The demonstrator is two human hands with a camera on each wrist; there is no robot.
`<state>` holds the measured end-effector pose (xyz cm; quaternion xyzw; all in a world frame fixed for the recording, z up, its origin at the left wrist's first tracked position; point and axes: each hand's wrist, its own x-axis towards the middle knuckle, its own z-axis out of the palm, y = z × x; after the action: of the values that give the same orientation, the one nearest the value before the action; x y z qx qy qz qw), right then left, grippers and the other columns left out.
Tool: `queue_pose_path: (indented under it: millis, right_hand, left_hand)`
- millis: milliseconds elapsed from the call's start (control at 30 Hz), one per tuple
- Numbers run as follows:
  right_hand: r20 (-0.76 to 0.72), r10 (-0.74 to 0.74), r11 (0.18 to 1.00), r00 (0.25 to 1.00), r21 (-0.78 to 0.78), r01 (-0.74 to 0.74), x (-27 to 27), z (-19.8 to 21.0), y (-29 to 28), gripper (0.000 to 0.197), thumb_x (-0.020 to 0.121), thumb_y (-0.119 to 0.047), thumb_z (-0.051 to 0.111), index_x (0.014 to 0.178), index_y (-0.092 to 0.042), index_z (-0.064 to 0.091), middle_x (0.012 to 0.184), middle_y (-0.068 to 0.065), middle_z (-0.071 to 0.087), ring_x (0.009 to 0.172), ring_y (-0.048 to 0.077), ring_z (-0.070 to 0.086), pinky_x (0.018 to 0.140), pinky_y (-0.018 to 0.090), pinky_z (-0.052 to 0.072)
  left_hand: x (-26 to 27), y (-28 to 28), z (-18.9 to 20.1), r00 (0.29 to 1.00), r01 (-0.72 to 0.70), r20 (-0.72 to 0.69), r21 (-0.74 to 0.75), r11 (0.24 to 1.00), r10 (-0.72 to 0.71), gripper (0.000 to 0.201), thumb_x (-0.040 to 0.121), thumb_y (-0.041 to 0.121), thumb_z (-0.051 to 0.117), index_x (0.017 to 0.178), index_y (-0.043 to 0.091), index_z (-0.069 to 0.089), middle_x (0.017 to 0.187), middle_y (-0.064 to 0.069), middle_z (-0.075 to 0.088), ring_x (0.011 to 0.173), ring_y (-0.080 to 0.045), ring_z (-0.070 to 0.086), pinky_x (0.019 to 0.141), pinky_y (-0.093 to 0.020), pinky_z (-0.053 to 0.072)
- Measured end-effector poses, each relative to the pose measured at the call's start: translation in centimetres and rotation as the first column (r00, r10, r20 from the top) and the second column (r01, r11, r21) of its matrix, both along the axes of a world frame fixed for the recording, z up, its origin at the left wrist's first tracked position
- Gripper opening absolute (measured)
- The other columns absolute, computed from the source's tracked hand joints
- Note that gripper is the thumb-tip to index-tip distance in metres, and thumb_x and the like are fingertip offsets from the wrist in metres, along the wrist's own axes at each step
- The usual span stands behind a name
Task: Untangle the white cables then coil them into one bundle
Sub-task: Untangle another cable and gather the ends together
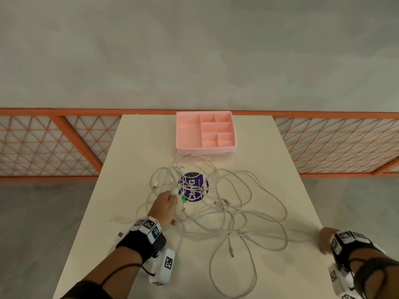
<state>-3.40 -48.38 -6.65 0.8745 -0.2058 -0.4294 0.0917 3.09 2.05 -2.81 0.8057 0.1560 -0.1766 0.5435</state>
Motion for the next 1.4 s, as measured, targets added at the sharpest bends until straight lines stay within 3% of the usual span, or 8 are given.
queue_pose_path:
  millis: [67,133,333,600,733,867,1133,1400]
  right_hand:
    - [0.025,0.047,0.999,0.999,0.013,-0.047,0.3,1.5,0.7,0.037,0.084,-0.035,0.068,0.117,-0.020,0.063,0.126,-0.005,0.062,0.117,0.012,0.058,0.101,0.023,0.041]
    - [0.164,-0.011,0.998,0.986,0.069,0.000,1.6,3.5,2.9,0.054,0.096,-0.036,0.051,0.146,-0.018,0.042,0.153,0.002,0.043,0.138,0.018,0.043,0.116,0.029,0.030]
    - [0.451,0.058,0.912,0.891,0.340,-0.231,6.6,5.9,11.6,0.017,0.096,-0.015,0.047,0.099,-0.021,0.063,0.115,0.005,0.067,0.108,0.025,0.062,0.085,0.024,0.042]
    - [0.450,0.119,0.829,0.885,0.445,-0.338,5.8,2.3,21.6,0.028,0.100,-0.019,0.038,0.117,-0.007,0.057,0.117,0.010,0.058,0.110,0.031,0.059,0.086,0.031,0.043]
    - [0.476,0.020,0.890,0.879,0.392,-0.232,5.4,1.6,23.2,0.033,0.097,-0.013,0.042,0.129,-0.007,0.043,0.125,0.014,0.050,0.113,0.032,0.058,0.091,0.034,0.045]
    - [0.477,-0.150,0.888,0.866,0.450,-0.094,5.5,1.6,23.3,0.030,0.092,-0.009,0.047,0.122,-0.005,0.043,0.116,0.017,0.060,0.100,0.031,0.062,0.074,0.031,0.046]
    - [0.412,-0.425,0.610,0.806,0.788,-0.081,10.4,9.5,23.0,0.023,0.082,-0.014,0.069,0.096,-0.014,0.051,0.064,0.006,0.068,0.049,0.017,0.052,0.046,0.026,0.040]
    - [0.495,-0.327,0.503,0.805,0.812,-0.296,11.0,15.1,27.0,0.009,0.086,-0.008,0.058,0.089,-0.014,0.053,0.068,0.001,0.061,0.047,0.011,0.047,0.044,0.023,0.038]
  left_hand:
    - [-0.3,-0.6,0.3,0.999,0.053,-0.011,0.005,0.999,-0.053,0.025,0.097,0.013,0.037,0.074,0.010,0.046,0.059,-0.006,0.043,0.039,-0.016,0.047,0.047,-0.033,0.048]
    - [-0.5,-1.1,0.5,0.996,0.085,-0.013,-0.002,0.996,-0.085,0.024,0.097,0.011,0.038,0.075,0.009,0.046,0.056,-0.007,0.043,0.039,-0.017,0.045,0.044,-0.034,0.050]
    - [-0.7,-2.3,1.0,0.997,0.057,-0.043,-0.139,0.989,-0.064,0.023,0.094,0.005,0.039,0.072,0.006,0.044,0.052,-0.009,0.038,0.033,-0.015,0.032,0.037,-0.023,0.037]
    - [-1.5,-2.3,0.7,0.993,0.068,-0.079,-0.203,0.977,-0.085,0.023,0.097,0.007,0.037,0.085,0.003,0.057,0.046,-0.001,0.036,0.034,-0.015,0.030,0.040,-0.021,0.031]
    - [-2.0,-2.4,0.9,0.994,0.075,-0.065,-0.191,0.979,-0.088,0.025,0.097,0.006,0.037,0.085,0.004,0.059,0.046,0.003,0.037,0.033,-0.013,0.031,0.039,-0.020,0.029]
    - [-2.0,-2.3,1.5,0.995,0.054,-0.069,-0.218,0.974,-0.071,0.025,0.099,0.006,0.037,0.086,0.004,0.058,0.045,0.003,0.038,0.033,-0.013,0.032,0.039,-0.020,0.029]
    - [-0.3,-2.3,3.6,0.992,-0.111,-0.095,-0.317,0.942,0.085,0.017,0.093,0.008,0.044,0.076,0.011,0.049,0.052,0.001,0.035,0.040,-0.012,0.024,0.046,-0.019,0.018]
    - [0.9,-3.9,6.4,0.999,-0.051,-0.036,-0.432,0.900,0.039,0.019,0.097,0.008,0.042,0.082,0.007,0.052,0.053,-0.004,0.046,0.039,-0.016,0.036,0.041,-0.019,0.027]
